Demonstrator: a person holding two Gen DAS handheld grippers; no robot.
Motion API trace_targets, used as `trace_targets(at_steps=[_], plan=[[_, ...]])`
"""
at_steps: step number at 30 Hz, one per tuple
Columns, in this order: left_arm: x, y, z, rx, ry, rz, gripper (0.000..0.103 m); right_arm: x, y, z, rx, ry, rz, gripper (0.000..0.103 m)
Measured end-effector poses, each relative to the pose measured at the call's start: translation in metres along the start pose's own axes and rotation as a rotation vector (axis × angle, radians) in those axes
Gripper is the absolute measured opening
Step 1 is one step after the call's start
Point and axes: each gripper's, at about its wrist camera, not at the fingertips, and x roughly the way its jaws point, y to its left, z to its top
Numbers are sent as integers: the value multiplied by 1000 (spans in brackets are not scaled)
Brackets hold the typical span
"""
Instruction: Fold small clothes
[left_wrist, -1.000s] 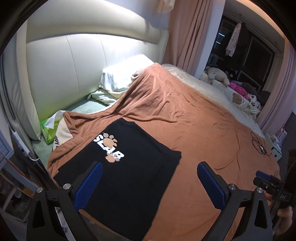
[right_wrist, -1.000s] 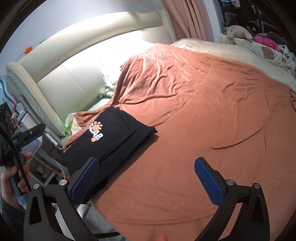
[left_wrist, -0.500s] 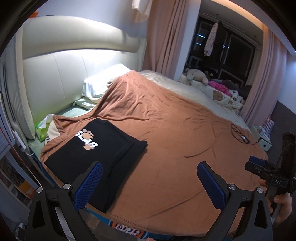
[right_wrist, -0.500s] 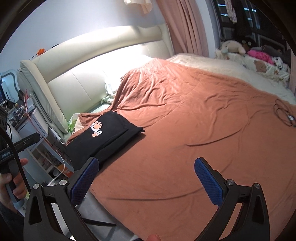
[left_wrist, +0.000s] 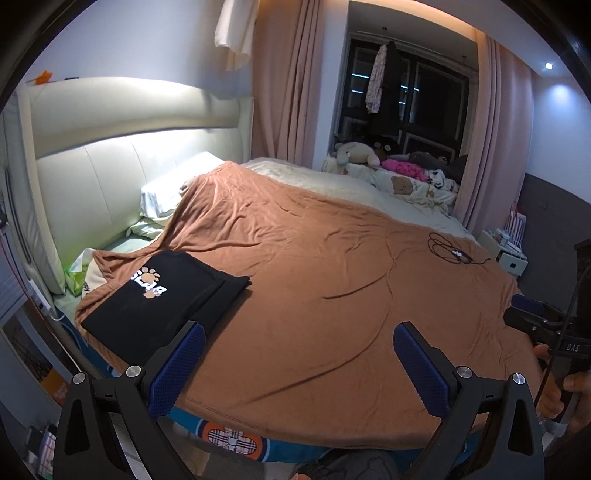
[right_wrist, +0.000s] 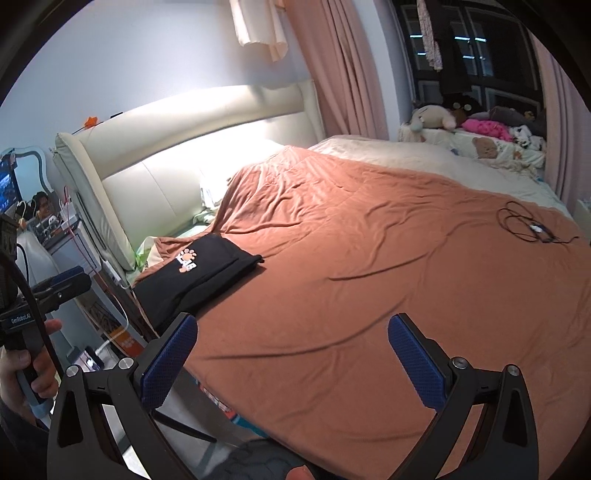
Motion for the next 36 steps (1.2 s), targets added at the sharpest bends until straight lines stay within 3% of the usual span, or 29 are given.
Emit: trace_targets(at_steps=[18,36], plan=[[-61,-71,-84,86,-50,-52,102,-105,3,-84,-8,-70,-102,103],[-124,-87,-125,86,-130,-71,102,-167,25,-144,-16,-104,-189,103]])
